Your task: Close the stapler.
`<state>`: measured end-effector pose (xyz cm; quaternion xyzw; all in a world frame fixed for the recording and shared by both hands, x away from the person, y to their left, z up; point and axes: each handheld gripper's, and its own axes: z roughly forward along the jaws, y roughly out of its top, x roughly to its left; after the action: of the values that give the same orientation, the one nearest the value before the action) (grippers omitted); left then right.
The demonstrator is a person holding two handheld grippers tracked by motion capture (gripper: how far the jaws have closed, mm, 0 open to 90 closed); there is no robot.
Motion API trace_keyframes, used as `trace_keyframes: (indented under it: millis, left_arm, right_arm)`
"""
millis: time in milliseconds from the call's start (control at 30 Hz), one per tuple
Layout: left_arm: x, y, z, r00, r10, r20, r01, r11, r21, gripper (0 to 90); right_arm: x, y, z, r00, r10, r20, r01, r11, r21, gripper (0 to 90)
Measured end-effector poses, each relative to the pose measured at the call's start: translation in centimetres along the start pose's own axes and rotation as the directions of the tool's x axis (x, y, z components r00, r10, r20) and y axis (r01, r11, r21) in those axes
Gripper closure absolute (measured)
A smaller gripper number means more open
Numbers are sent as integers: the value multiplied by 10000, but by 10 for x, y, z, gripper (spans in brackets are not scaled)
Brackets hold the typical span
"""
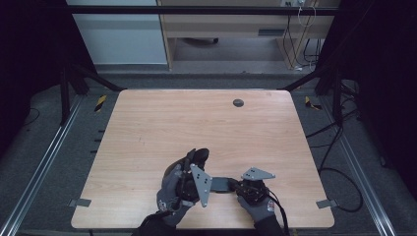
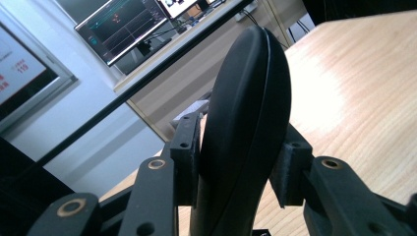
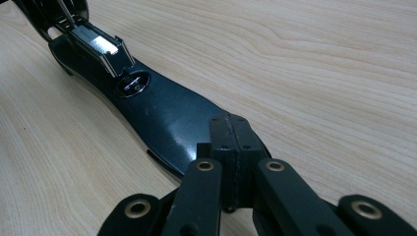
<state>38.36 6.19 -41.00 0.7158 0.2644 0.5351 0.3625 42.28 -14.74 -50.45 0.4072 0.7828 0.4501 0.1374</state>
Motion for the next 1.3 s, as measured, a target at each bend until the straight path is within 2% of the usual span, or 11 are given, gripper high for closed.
trace_keyframes:
  millis: [33, 67, 300, 500, 633, 1033, 1167, 1200, 1233, 1300]
  left_arm:
    - [-5, 0, 1, 9996, 280, 8, -280, 9996, 66, 603]
    - [-5, 0, 1, 9996, 280, 8, -280, 9996, 66, 603]
    - [-21, 0, 5, 9955, 942, 62, -943, 9955, 97, 595]
    - [-32, -2, 8, 9890, 1476, -3, -1476, 9890, 120, 593]
    - [-42, -4, 9, 9806, 1959, -81, -1957, 9805, 152, 594]
    - [-55, -7, 13, 9663, 2574, -62, -2572, 9662, 172, 590]
    - [-61, -9, 14, 9537, 3006, -44, -3004, 9534, 289, 589]
    - [-62, -10, 14, 9513, 3081, -49, -3078, 9509, 311, 589]
    - [-64, -10, 15, 9519, 3063, -49, -3061, 9517, 241, 588]
    - [-66, -11, 16, 9463, 3231, -41, -3229, 9460, 297, 588]
  right_arm:
    - [0, 0, 0, 10000, -3, -6, 3, 10000, -19, 900]
    - [0, 0, 0, 10000, -3, -5, 3, 10000, -32, 900]
    - [0, 0, 0, 10000, 27, -11, -27, 10000, -55, 900]
    - [0, -1, 0, 10000, 10, 26, -10, 10000, -82, 900]
    - [0, -1, 0, 10000, 75, -50, -75, 9999, -91, 900]
    - [0, -1, 0, 10000, 55, -51, -55, 9999, -101, 900]
    - [-1, -1, 0, 10000, 55, -45, -55, 9999, -115, 900]
    - [-1, -1, 0, 10000, 42, -35, -42, 9999, -114, 900]
    - [-1, -1, 0, 10000, 38, -42, -38, 9999, -119, 900]
    - [-2, -1, 0, 10000, 16, -51, -16, 9999, -113, 900]
